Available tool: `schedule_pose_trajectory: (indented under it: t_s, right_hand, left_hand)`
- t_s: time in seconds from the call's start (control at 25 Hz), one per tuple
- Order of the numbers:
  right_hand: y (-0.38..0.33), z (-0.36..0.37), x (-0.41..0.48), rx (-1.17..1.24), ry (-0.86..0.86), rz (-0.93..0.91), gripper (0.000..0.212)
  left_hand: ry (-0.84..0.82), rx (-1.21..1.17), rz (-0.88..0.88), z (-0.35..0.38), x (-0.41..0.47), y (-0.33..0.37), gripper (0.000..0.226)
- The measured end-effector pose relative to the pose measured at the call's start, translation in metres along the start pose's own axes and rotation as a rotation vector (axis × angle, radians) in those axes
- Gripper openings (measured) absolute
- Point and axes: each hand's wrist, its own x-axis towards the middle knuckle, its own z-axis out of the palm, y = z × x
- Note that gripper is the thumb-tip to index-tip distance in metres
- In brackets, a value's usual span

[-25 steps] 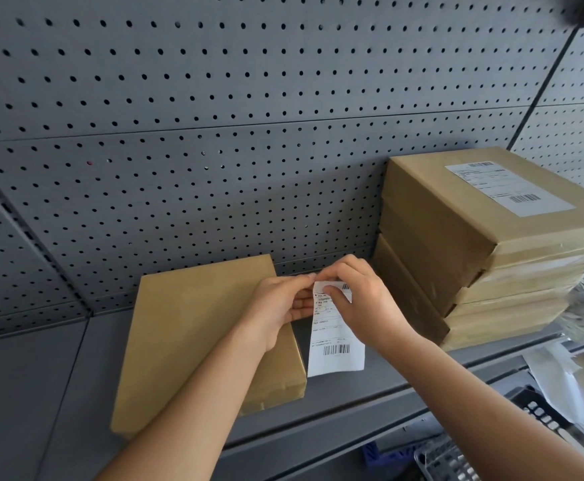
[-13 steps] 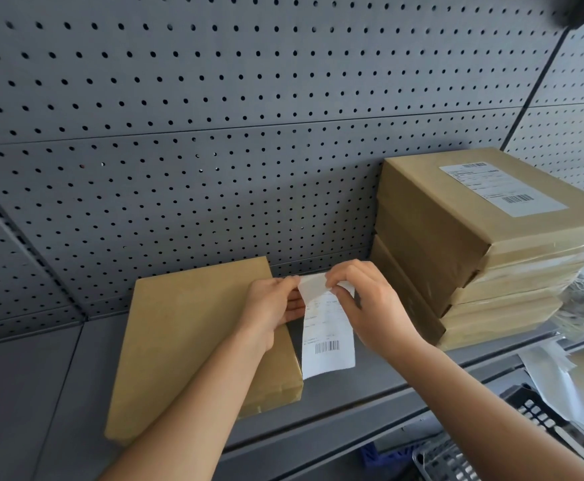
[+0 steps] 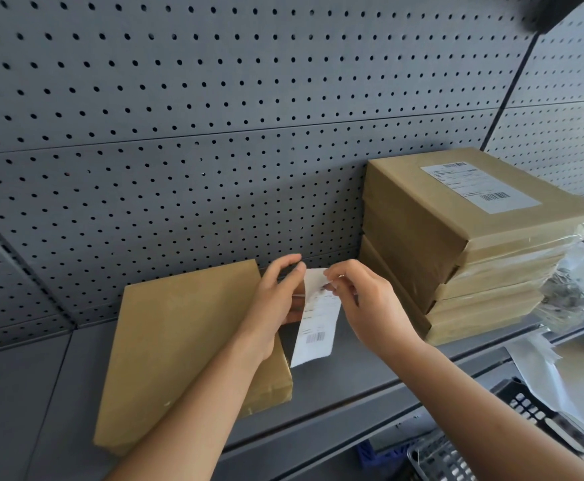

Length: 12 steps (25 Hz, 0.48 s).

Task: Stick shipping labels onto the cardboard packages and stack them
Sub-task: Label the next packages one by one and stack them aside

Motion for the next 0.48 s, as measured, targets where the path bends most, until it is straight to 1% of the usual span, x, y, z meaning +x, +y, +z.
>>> schedule_pose_trajectory:
  t_s: [0.08,0.16,0.36,0.48]
  right_hand:
    - [0.001,-0.003,-0.002,0.003,0.008,-0.008,0.005]
    - [0.002,-0.005,-0.004,0.001,0.007,-0.002,0.006]
    - [0.001,-0.014,-0.008,0.018,0.03,0.049,0.007]
    - [-0.001,-0.022,-0.008,0.061,0.066,0.045,0.008]
  left_hand:
    - [-0.054,-0.002,0.03,-0.001,0.0,0.0,0.019]
    - [-0.067,0.044,0.05,0.0,0.001,-0.001,0.019]
    - [0.058,0.115,0.071,0.006,0.008,-0.006,0.017]
    - [0.071,0.219,0.124,0.006,0.015,-0.011,0.019]
